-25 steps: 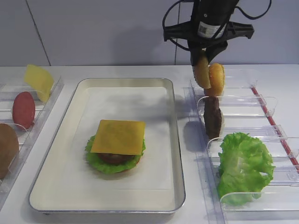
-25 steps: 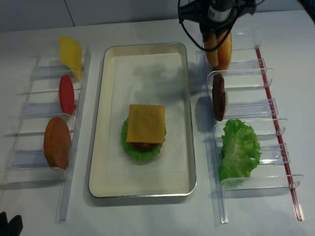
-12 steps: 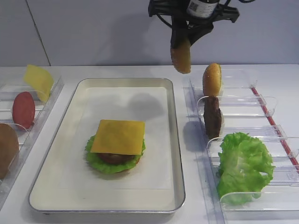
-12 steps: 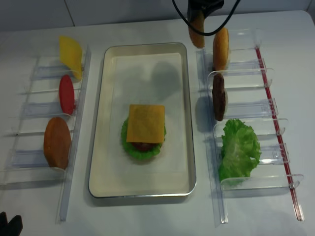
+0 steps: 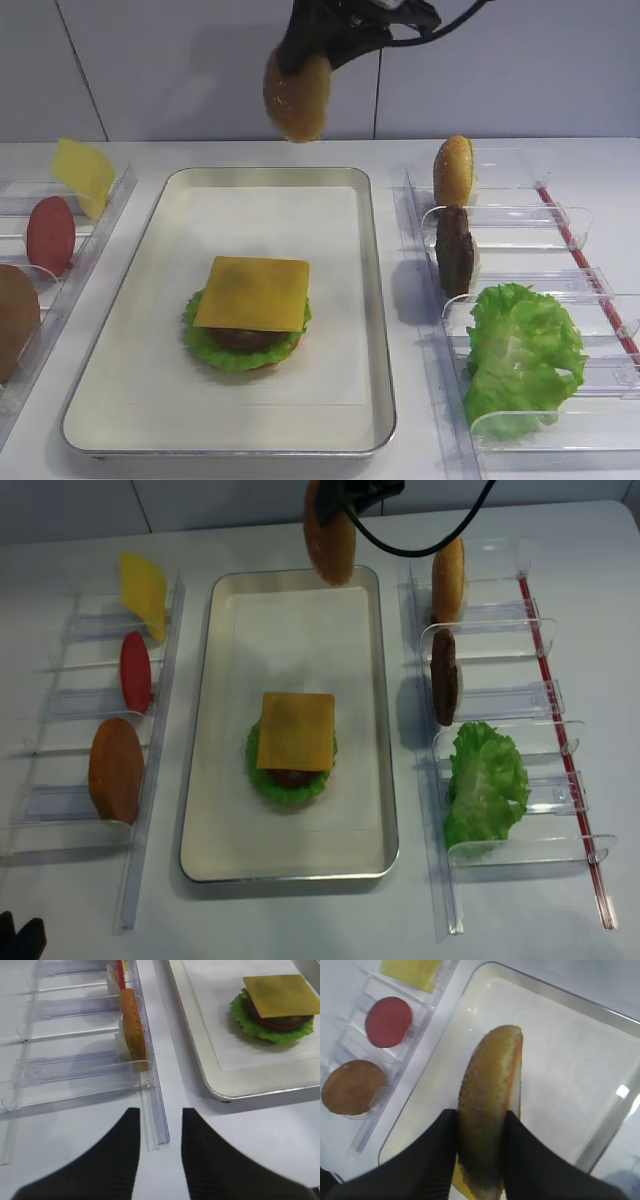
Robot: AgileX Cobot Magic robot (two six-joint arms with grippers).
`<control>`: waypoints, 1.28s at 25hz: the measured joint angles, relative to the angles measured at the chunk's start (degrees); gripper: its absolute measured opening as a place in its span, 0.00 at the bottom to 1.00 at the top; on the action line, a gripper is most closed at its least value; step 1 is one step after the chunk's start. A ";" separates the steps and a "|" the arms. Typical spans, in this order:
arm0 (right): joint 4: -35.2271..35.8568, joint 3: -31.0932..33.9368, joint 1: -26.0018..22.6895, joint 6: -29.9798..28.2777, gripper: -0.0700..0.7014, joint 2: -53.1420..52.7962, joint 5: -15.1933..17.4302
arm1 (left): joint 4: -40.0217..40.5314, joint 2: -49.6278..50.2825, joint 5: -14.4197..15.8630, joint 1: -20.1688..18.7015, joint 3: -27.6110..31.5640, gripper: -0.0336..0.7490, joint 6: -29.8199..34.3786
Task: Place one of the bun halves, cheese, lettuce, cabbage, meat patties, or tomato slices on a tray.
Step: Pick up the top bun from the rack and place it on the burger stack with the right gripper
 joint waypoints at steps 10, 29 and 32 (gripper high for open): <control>14.08 14.08 0.00 -15.63 0.36 -7.00 -0.36 | 0.00 0.00 0.00 0.00 0.00 0.33 0.00; 56.42 54.73 0.00 -53.45 0.36 -16.58 -3.77 | 0.10 0.00 0.00 0.00 0.00 0.33 0.00; 64.20 60.40 0.00 -57.75 0.36 -16.58 -4.47 | 0.10 0.00 0.00 0.00 0.00 0.33 0.00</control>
